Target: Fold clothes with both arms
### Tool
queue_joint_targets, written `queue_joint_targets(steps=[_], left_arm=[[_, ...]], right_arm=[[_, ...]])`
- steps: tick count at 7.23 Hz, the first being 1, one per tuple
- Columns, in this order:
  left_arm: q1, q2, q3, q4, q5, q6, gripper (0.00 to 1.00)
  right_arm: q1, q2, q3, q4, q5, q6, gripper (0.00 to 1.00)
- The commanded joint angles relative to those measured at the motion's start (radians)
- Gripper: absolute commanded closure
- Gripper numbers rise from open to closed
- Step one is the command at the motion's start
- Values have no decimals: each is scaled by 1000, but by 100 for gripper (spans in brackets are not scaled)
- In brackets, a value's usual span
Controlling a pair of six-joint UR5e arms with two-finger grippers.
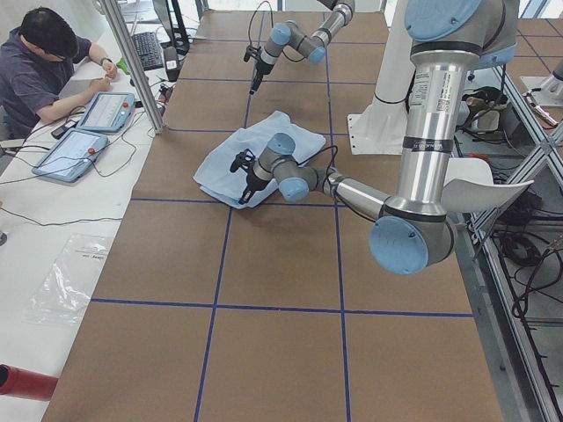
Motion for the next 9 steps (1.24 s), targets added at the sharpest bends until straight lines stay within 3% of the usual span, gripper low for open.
queue_joint_targets(steps=[1, 3, 4, 5, 6, 8, 9], left_arm=[[-107, -283, 346, -57, 1, 55, 100], [-116, -489, 589, -135, 4, 53, 100], [-116, -561, 657, -135, 4, 52, 100], [-122, -559, 656, -137, -8, 61, 100], [-133, -556, 647, -158, -11, 156, 1], [-157, -460, 573, -236, -97, 183, 0], [-157, -415, 511, -238, -98, 180, 0]], right_arm=[[-7, 3, 2, 1, 0, 2, 0], [-13, 5, 2, 1, -2, 2, 0], [-13, 5, 2, 1, -2, 2, 0], [-15, 12, 2, 1, -2, 3, 0], [-21, 20, 0, 1, -2, 18, 0], [-39, 102, -18, -2, -5, 76, 0], [-57, 174, -75, -10, -9, 183, 0]])
